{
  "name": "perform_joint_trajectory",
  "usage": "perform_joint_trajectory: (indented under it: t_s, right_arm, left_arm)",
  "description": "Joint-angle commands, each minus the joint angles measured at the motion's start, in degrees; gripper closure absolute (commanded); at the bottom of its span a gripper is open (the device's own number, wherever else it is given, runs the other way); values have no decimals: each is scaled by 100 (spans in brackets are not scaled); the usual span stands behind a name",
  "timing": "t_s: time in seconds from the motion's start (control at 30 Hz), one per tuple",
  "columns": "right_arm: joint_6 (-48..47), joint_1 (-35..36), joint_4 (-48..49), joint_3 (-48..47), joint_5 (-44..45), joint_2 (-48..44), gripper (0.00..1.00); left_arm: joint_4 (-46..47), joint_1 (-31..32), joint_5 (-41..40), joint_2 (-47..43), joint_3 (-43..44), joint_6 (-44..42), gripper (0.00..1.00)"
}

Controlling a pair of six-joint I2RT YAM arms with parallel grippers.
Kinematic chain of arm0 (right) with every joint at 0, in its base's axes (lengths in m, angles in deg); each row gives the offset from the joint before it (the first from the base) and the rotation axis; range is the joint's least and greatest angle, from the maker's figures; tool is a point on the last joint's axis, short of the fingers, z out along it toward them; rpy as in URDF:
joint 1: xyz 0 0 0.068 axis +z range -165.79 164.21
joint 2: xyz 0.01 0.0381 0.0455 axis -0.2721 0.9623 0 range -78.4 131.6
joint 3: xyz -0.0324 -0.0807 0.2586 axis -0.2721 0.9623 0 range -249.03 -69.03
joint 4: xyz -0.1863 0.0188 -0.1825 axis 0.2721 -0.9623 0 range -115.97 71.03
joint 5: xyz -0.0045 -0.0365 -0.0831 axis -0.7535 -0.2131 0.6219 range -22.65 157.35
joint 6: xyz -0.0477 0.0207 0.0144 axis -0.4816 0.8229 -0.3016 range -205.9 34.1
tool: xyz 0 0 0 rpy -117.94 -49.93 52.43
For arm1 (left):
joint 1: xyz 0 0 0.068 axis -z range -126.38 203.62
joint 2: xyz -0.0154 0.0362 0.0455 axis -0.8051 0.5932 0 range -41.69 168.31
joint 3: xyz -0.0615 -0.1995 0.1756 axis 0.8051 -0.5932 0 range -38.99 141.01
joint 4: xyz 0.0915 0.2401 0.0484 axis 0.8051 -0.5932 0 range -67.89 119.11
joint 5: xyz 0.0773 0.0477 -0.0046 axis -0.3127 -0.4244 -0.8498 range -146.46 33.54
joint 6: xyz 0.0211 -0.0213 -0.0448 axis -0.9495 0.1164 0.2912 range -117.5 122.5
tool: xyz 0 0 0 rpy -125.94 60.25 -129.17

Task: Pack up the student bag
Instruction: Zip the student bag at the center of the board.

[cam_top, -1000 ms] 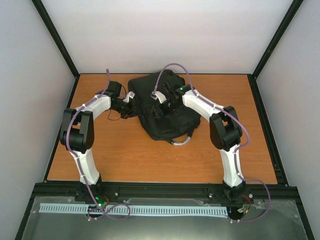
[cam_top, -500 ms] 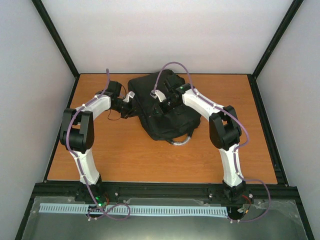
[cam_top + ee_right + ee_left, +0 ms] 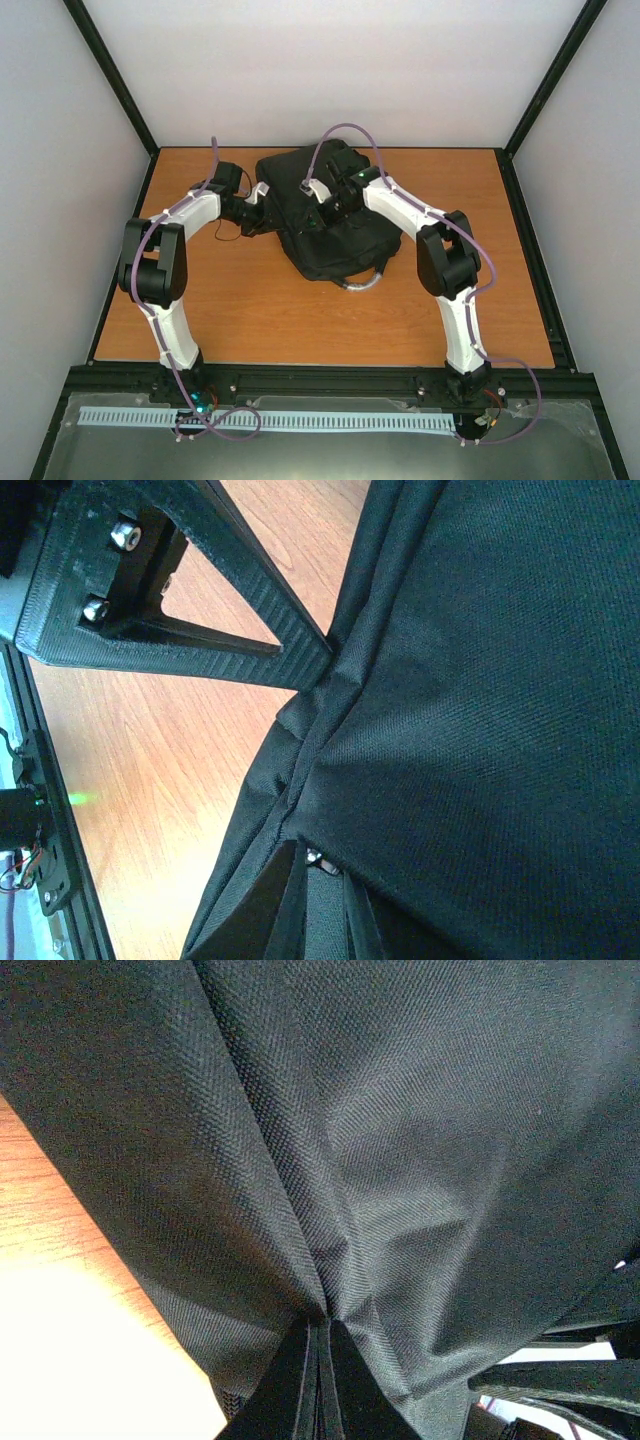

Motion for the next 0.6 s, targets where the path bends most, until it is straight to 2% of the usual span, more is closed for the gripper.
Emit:
perform_joint_trajectory:
  t_s: [0.0, 0.13, 0.43, 0.47, 0.53, 0.57]
  right_arm:
    - [66, 15, 252, -230, 154, 219, 87]
    - [101, 16, 269, -251, 156, 245, 96]
    - [52, 15, 234, -29, -235, -148, 97]
    - [70, 9, 234, 59, -235, -230, 97]
    - [132, 6, 249, 207, -255, -401, 97]
    - [182, -1, 270, 265, -286, -504, 97]
  left_arm:
    - [80, 59, 317, -312, -21, -146, 99]
    - [74, 59, 330, -356, -52, -172, 99]
    - [20, 59, 260, -418, -41, -165, 99]
    - [18, 57, 231, -427, -33, -167, 91]
    - [-6, 59, 185, -450, -23, -151, 63]
    - [-16, 59, 177, -467, -22, -138, 53]
